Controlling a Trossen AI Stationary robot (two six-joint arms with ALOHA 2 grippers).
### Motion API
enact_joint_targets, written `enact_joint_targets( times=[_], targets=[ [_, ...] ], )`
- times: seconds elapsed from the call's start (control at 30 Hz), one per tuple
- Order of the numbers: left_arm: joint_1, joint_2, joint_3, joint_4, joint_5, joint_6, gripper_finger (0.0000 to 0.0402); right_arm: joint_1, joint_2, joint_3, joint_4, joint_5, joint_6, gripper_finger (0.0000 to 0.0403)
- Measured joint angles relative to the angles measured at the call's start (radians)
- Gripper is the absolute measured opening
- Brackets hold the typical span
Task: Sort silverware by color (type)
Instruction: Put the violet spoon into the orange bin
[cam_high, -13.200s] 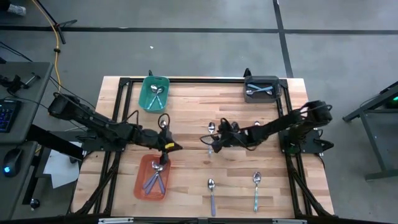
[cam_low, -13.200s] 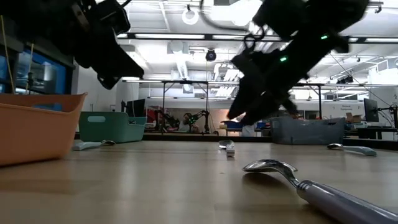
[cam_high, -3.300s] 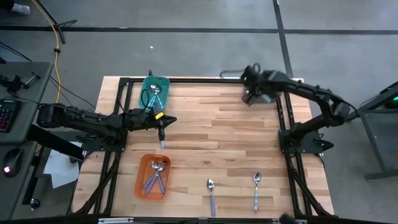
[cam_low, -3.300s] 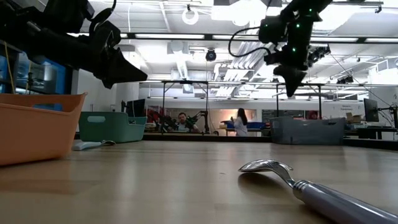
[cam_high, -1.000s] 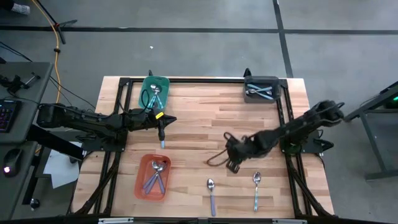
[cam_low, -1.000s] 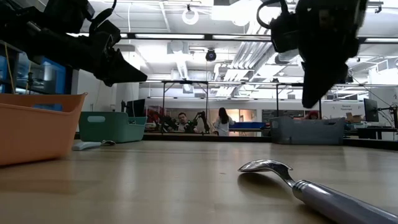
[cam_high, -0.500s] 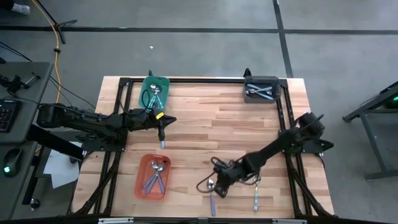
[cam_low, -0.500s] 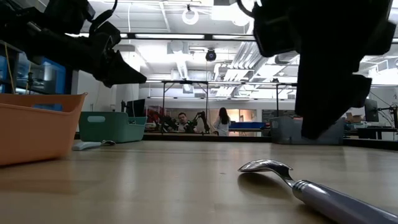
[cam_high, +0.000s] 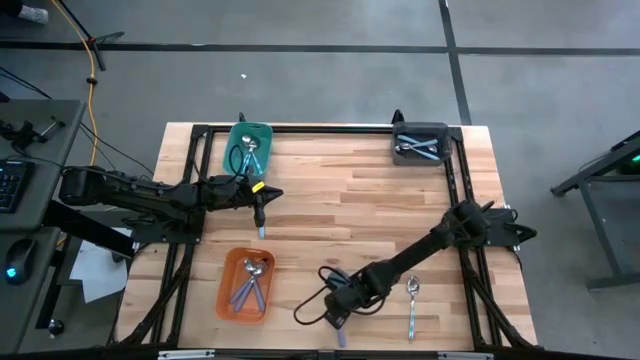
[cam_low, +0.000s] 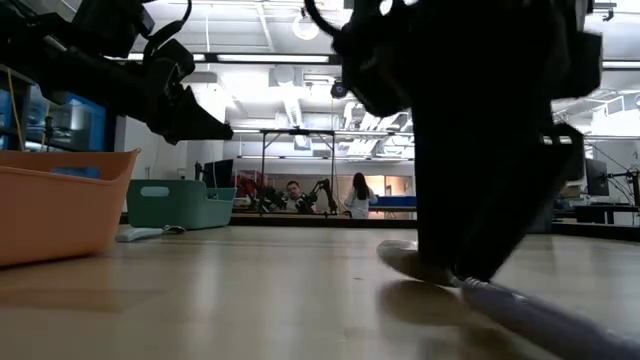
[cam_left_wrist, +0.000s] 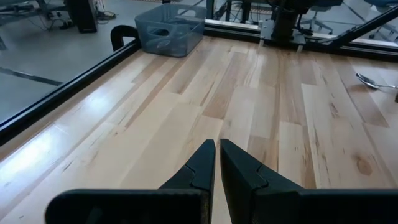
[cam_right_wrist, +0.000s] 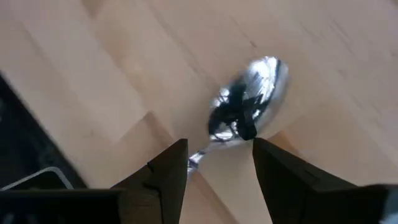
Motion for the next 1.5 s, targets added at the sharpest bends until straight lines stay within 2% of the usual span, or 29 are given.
enact_joint_targets(
  times=[0.27,0.47,0.7,0.87,1.0,1.13,1.27,1.43,1.5],
  targets=[
    [0.0,0.0,0.0,-0.002,0.0,0.0,0.0015,-0.025,0.012,0.003,-0.032,0.009,-0.022,0.0165],
    [0.0,0.0,0.0,0.001,0.0,0.0,0.0015,-0.059,0.012,0.004,-0.073,0.046,-0.097,0.0134],
    [0.0,0.0,0.0,0.0,0.0,0.0,0.0015,-0.107,0.009,0.054,-0.246,0.075,-0.195,0.0119],
    [0.0,0.0,0.0,0.0,0.0,0.0,0.0015,-0.107,0.01,0.085,-0.231,0.073,-0.193,0.0119],
    [0.0,0.0,0.0,0.0,0.0,0.0,0.0015,-0.105,0.01,0.054,-0.232,0.096,-0.163,0.0119],
    [0.0,0.0,0.0,0.0,0.0,0.0,0.0015,-0.109,0.006,0.007,-0.159,0.105,-0.173,0.0114],
    [0.0,0.0,0.0,-0.004,0.0,0.002,0.0015,-0.113,0.004,-0.005,-0.133,0.11,-0.221,0.0084],
    [0.0,-0.017,0.0,-0.012,0.0,0.025,0.0015,-0.123,0.006,-0.003,-0.094,0.133,-0.318,0.0015],
    [0.0,-0.032,0.0,-0.037,0.0,0.025,0.0015,-0.129,0.008,-0.002,-0.07,0.136,-0.371,0.0006]
  ],
)
